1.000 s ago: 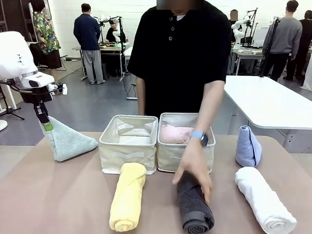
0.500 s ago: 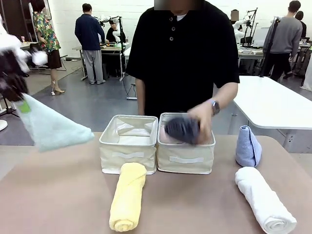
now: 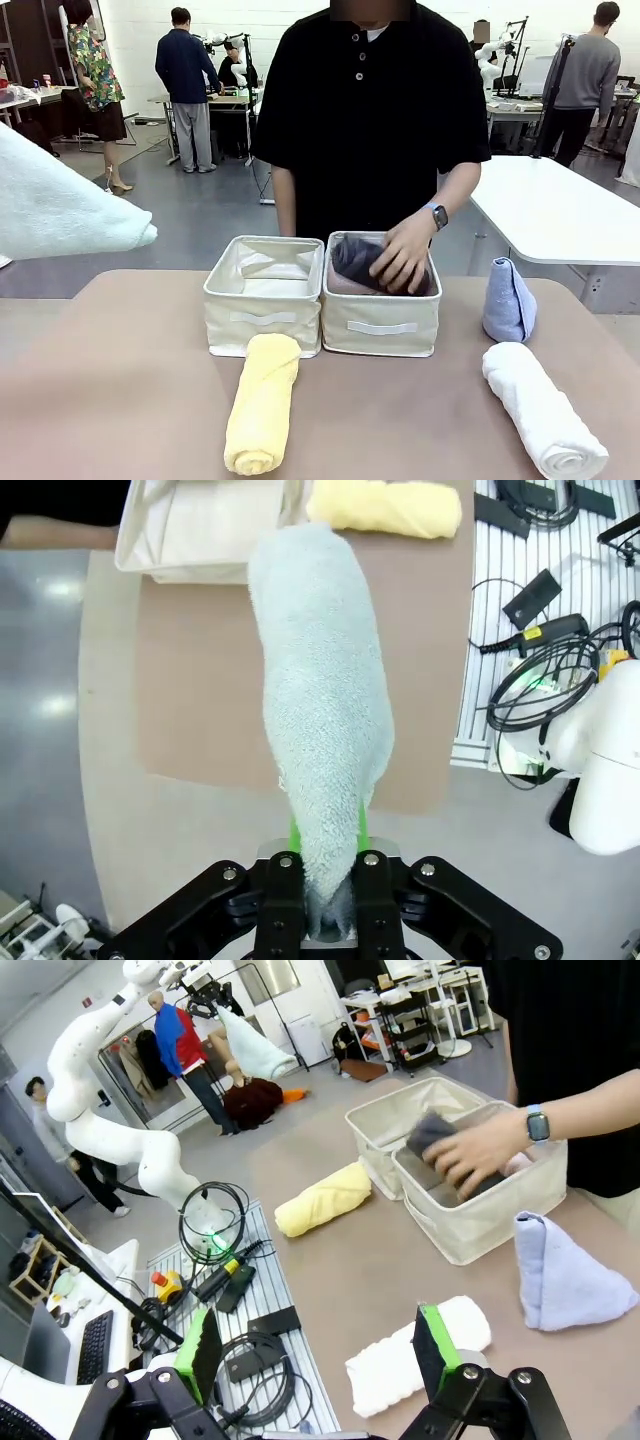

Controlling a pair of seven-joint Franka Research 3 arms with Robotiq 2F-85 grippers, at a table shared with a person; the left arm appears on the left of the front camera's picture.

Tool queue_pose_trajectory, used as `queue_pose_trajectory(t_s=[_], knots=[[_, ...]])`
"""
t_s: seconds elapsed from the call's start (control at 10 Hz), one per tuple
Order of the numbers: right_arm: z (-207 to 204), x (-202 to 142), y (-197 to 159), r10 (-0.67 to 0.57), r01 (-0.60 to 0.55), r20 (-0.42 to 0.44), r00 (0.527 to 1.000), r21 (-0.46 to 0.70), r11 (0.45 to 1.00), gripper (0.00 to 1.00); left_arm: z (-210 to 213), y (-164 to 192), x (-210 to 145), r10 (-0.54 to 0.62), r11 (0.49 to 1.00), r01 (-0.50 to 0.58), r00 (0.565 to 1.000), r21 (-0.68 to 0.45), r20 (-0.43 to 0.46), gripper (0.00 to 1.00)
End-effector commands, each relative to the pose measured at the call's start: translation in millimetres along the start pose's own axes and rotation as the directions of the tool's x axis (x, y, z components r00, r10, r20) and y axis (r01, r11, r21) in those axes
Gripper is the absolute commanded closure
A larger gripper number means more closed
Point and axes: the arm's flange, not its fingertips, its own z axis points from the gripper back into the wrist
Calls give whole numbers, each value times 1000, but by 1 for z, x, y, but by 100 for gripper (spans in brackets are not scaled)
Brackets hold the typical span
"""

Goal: Sort the towels based on their folding style.
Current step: Pick up one triangle-folded towel and place it in the left Fabric basket.

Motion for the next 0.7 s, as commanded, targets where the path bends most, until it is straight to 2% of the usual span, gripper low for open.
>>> queue_pose_trajectory(t_s=[0.0,0.5,0.6], knots=[[1,2,-1,20,-20,22,1000,12,1000,0,4,-5,0,3,1000,-3,999,17,-32,100],[1,2,-1,20,-20,22,1000,12,1000,0,4,-5,0,3,1000,-3,999,17,-32,100],[1,2,-1,20,-20,22,1000,12,1000,0,3,-2,-3,-2,1000,3,1000,8,-21,85]])
